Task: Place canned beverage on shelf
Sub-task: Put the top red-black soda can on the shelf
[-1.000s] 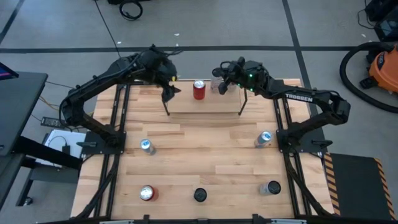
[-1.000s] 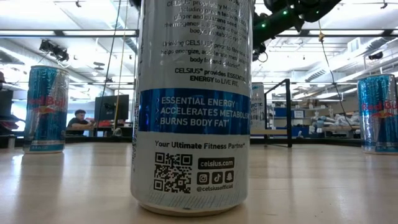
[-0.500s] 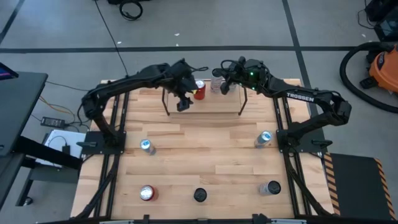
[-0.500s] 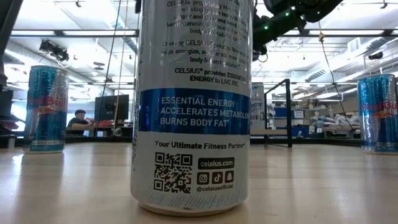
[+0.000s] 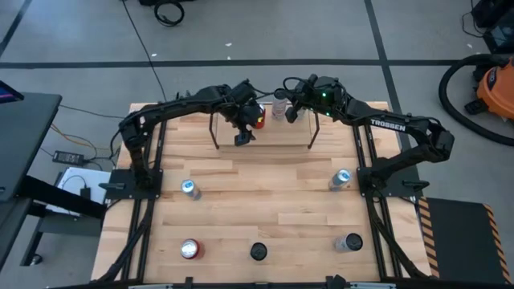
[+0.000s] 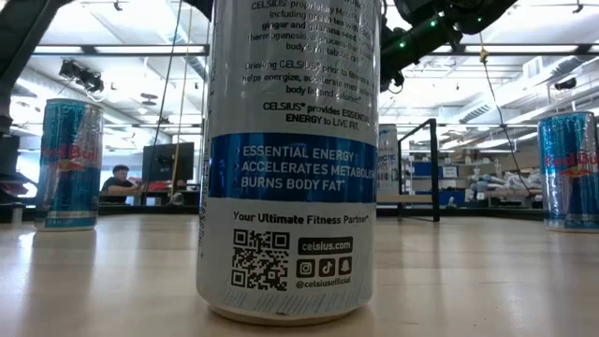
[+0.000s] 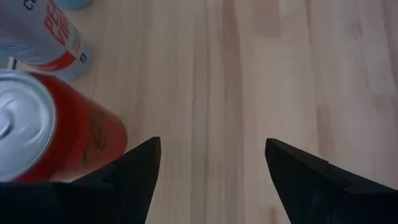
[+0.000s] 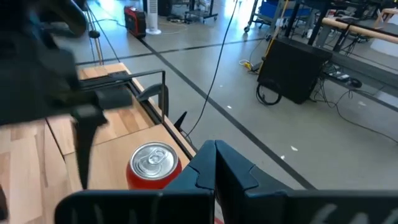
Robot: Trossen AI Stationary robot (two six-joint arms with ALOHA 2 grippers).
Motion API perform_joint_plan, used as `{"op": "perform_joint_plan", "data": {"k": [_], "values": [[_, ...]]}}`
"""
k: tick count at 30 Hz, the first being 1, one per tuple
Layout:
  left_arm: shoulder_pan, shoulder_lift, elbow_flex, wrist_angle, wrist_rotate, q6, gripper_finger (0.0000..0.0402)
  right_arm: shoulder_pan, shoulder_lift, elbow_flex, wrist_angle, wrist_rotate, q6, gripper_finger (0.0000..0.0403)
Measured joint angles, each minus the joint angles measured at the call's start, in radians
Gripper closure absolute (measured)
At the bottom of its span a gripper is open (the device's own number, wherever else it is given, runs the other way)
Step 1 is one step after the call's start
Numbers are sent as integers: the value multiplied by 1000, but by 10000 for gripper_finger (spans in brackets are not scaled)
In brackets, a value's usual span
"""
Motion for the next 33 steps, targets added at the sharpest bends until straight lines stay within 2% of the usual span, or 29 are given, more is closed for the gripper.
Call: {"op": "perform_joint_plan", "data": {"k": [5, 13, 33], "values": [[0, 56, -1, 61, -3, -8, 111, 0, 0, 0, -10, 0, 0, 393], [4, 60, -1, 121, -9, -9, 111, 0, 0, -1, -11, -55, 0, 393], [78, 60, -1, 122, -13, -52, 111, 0, 0, -1, -11, -78, -11, 393]]}}
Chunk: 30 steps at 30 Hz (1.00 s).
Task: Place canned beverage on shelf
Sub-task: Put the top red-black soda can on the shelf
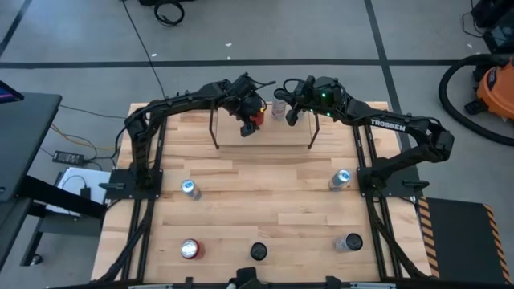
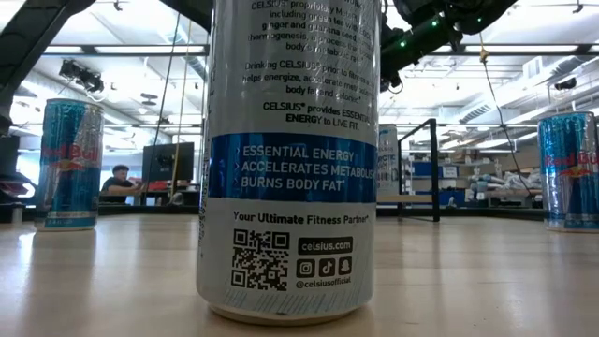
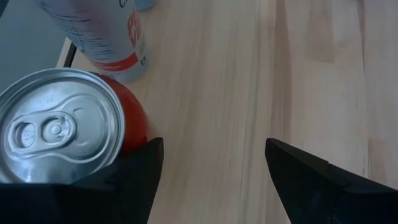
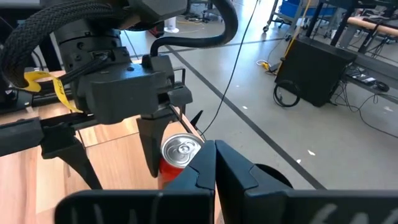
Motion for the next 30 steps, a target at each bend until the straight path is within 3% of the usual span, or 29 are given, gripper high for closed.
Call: {"op": "perform_joint_plan", "data": {"k": [30], "values": [[11, 0, 0, 20, -8, -31, 111, 0, 0, 0, 0, 0, 4, 393]]}}
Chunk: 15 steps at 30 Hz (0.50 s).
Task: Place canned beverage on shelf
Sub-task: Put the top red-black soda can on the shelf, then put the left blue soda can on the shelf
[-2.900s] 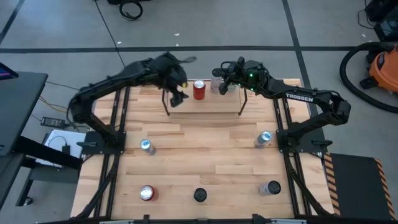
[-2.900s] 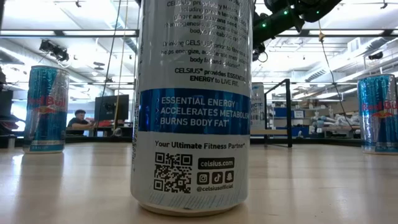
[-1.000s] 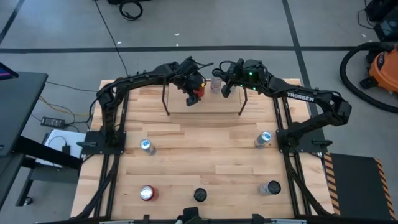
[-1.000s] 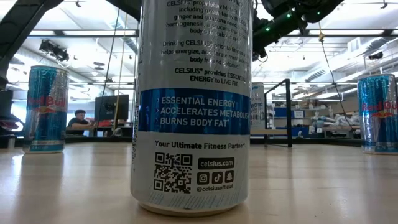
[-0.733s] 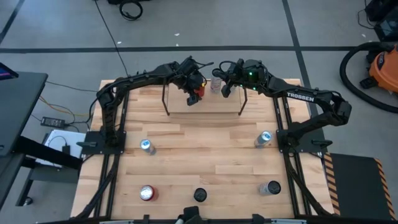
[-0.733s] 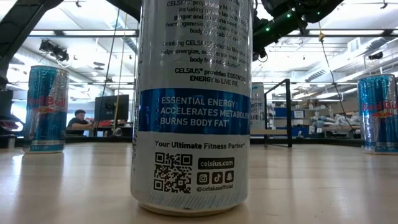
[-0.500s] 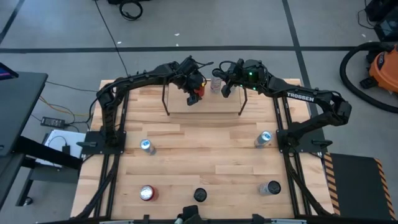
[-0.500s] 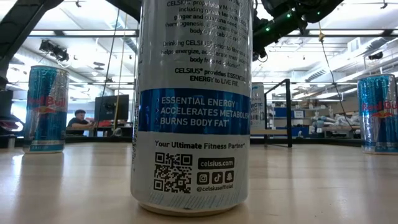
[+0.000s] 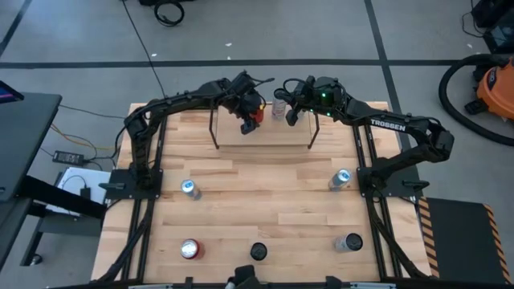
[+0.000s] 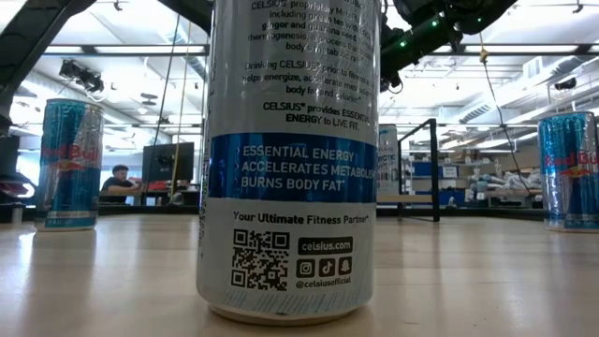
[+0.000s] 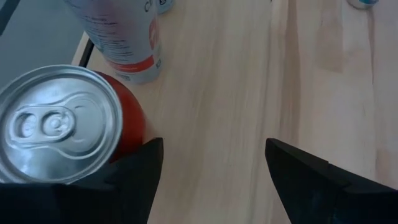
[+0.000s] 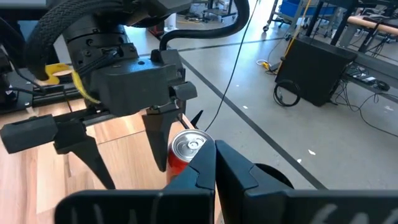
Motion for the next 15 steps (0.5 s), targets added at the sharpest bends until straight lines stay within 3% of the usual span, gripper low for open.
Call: {"op": "perform_joint_plan", "data": {"k": [8, 15], "values": [[-6, -26, 0, -11, 0, 1, 111, 0, 0, 0, 0, 0, 0, 393], [-3, -120, 1, -123, 0, 0, 111, 0, 0, 0, 0, 0, 0, 393]]}}
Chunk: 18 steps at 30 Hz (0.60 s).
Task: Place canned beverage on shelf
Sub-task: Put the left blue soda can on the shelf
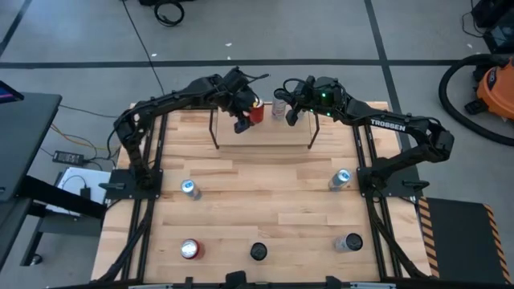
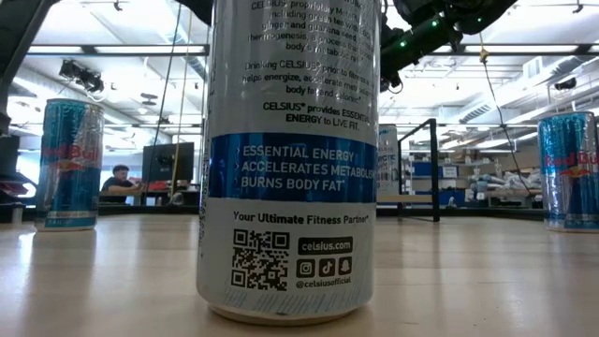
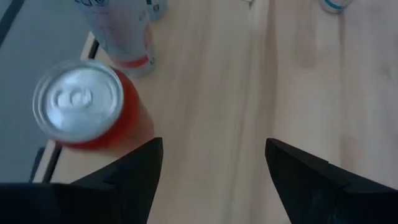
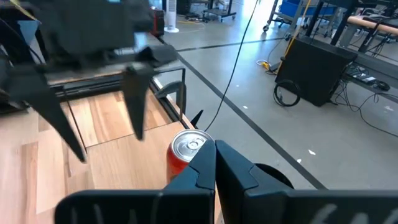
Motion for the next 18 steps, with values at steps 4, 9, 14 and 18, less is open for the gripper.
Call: {"op": "perform_joint_plan", "data": {"k": [4, 9, 14, 18], "values": [[-1, -56, 0, -113, 1, -9, 111, 0, 0, 0, -2, 0, 0, 393], [-9, -104, 0, -224, 1, -79, 111, 1, 0, 0, -5, 0, 0, 393], [-17, -116, 0, -329, -9, -114, 111, 1, 0, 0, -7, 0, 0, 393], [-40, -117, 0, -364, -11, -130, 111, 1, 0, 0, -12, 0, -2, 393]]}}
